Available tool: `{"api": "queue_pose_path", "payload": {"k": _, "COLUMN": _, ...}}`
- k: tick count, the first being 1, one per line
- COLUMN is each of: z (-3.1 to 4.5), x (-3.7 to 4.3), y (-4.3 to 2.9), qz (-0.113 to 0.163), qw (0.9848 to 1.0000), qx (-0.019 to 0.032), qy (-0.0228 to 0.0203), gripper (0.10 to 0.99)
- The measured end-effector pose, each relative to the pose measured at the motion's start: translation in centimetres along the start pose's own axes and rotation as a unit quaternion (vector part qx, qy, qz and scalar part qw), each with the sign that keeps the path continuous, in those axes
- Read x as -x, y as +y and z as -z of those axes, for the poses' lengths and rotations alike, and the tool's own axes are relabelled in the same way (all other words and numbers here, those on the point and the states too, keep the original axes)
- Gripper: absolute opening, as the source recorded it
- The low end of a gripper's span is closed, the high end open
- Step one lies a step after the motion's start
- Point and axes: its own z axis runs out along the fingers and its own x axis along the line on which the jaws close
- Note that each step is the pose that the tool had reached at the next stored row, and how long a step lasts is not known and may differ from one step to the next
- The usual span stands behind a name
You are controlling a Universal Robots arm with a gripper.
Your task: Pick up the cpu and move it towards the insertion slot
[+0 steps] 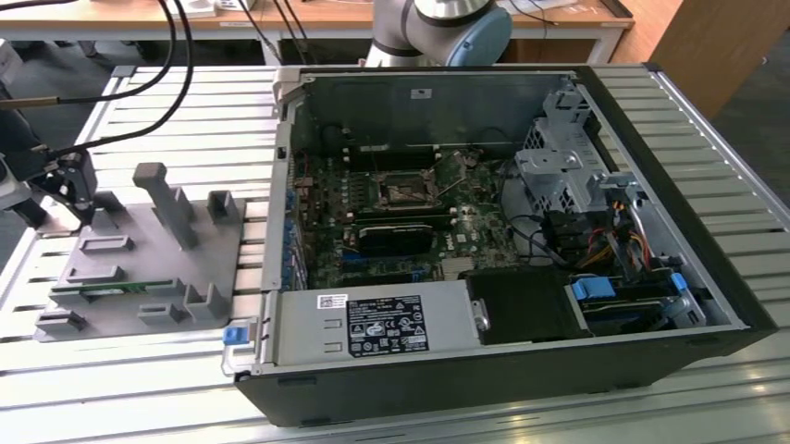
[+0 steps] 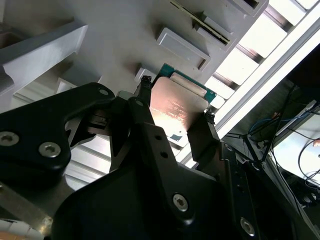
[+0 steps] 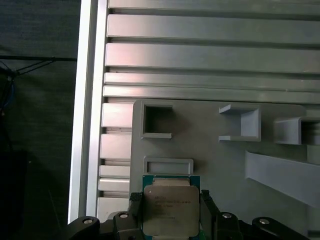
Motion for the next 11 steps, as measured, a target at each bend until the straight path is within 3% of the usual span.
{"api": "queue_pose_path", "payload": {"k": 11, "z": 0.59, "x": -0.01, "y": 0.06, "qz": 0.0, "qw": 1.0, "qx": -0.0001, "qy": 0.0001, "gripper": 0.541}}
